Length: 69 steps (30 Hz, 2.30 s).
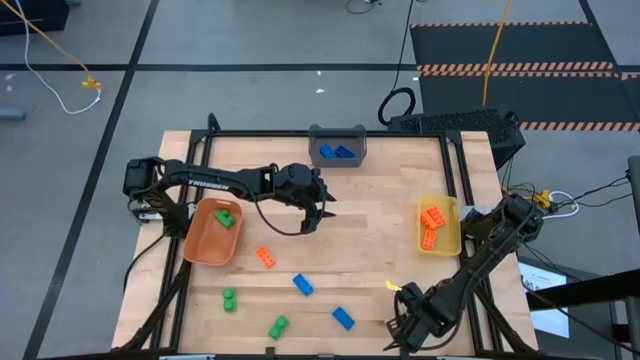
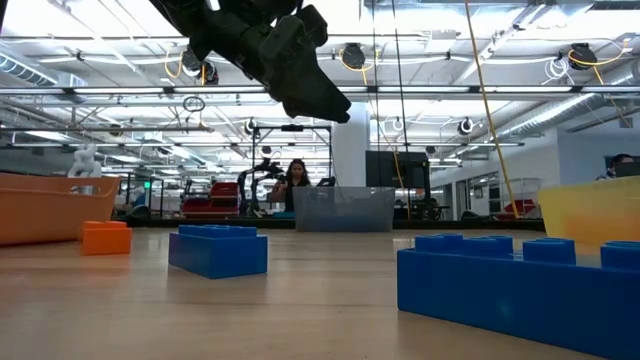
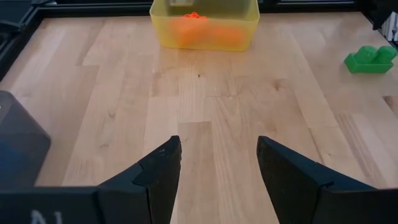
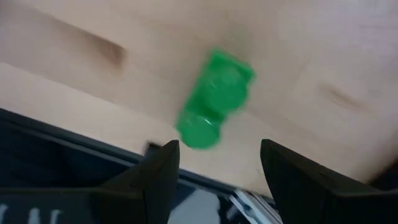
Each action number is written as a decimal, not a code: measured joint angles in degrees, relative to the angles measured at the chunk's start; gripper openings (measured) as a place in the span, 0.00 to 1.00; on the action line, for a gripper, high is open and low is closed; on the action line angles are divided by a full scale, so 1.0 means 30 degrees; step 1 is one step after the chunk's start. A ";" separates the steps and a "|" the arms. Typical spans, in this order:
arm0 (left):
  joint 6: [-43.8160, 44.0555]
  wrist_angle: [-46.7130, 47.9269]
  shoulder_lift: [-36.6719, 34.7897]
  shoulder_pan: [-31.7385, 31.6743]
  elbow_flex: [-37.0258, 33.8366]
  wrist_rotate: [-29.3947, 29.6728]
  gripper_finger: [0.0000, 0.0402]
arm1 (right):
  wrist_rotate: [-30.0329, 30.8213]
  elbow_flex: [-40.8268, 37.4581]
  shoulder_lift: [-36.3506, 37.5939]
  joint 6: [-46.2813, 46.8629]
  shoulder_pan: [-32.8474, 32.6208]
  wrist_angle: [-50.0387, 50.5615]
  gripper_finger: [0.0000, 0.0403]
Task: Sort & place blocks by color
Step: Put the green game piece into the orange bin
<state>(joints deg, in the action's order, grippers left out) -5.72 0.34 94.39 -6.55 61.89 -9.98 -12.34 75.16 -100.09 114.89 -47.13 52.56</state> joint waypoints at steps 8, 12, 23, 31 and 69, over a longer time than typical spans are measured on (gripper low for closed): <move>0.0029 0.0004 0.0001 -0.0029 0.0000 0.0003 0.52 | 0.0389 -0.0058 0.0000 -0.0485 -0.0115 -0.0123 0.61; 0.0108 -0.0007 0.0001 -0.0029 0.0000 0.0000 0.52 | 0.1177 -0.0058 0.0000 -0.0744 -0.0226 0.0140 0.68; 0.0153 -0.0015 0.0001 0.0066 0.0000 0.0000 0.52 | 0.1046 -0.0849 -0.0095 0.0162 -0.0583 -0.0436 0.78; 0.0138 -0.0022 0.0001 0.0066 0.0000 0.0000 0.52 | 0.0044 -0.4226 -0.0102 0.1062 -0.0685 -0.6475 0.78; 0.0386 -0.0185 0.0001 0.0066 0.0000 0.0000 0.52 | 0.1778 -0.6780 0.1617 -0.5471 0.0586 -0.7137 0.29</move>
<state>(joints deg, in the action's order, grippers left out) -4.56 -0.22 94.39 -6.35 61.89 -9.98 -7.00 54.82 -95.24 98.48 -45.38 31.14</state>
